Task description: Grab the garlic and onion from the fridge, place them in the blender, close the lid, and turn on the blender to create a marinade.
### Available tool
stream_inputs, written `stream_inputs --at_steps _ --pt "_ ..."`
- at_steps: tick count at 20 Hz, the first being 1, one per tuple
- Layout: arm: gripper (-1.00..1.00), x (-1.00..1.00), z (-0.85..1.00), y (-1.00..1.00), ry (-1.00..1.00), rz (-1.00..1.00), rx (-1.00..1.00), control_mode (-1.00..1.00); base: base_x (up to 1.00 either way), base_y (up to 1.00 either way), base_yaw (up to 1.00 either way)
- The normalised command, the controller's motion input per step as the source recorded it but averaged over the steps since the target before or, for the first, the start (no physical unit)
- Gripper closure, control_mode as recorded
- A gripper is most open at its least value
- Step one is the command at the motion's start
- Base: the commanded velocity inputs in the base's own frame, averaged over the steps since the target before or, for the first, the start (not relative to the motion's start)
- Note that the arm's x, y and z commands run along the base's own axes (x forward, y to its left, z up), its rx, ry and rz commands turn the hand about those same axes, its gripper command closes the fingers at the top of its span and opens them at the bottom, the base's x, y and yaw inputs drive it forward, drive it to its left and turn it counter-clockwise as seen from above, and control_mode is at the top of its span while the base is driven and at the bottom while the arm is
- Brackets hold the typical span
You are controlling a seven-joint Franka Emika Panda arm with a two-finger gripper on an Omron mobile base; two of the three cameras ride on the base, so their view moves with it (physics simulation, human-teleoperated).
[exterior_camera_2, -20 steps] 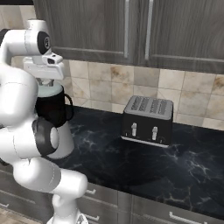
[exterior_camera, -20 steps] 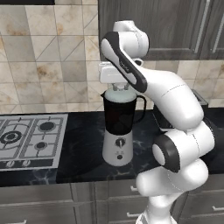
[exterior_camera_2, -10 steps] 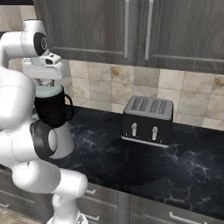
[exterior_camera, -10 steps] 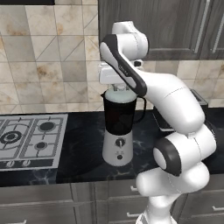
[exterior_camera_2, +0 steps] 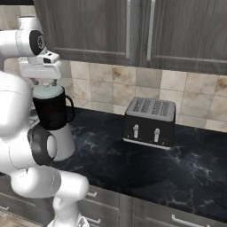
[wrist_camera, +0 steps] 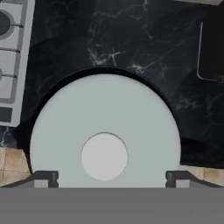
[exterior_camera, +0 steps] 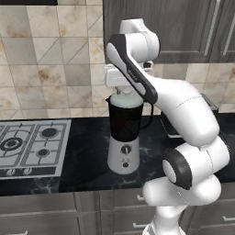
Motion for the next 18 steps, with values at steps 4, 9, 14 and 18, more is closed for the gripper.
stream_inputs --at_steps 4,9,14,18 --pt "-1.00 -0.73 0.10 0.01 -0.30 0.05 0.00 -1.00 0.00 0.00 0.00" --pt "-1.00 -0.98 -0.13 0.00 -0.44 0.00 0.00 -1.00 0.00 0.00 0.00" --pt "-1.00 -1.00 -0.32 0.00 -0.51 -0.15 0.00 -1.00 0.00 0.00 0.00" --pt "-1.00 -0.99 -0.76 0.00 -0.22 -0.50 0.00 -1.00 0.00 0.00 0.00"
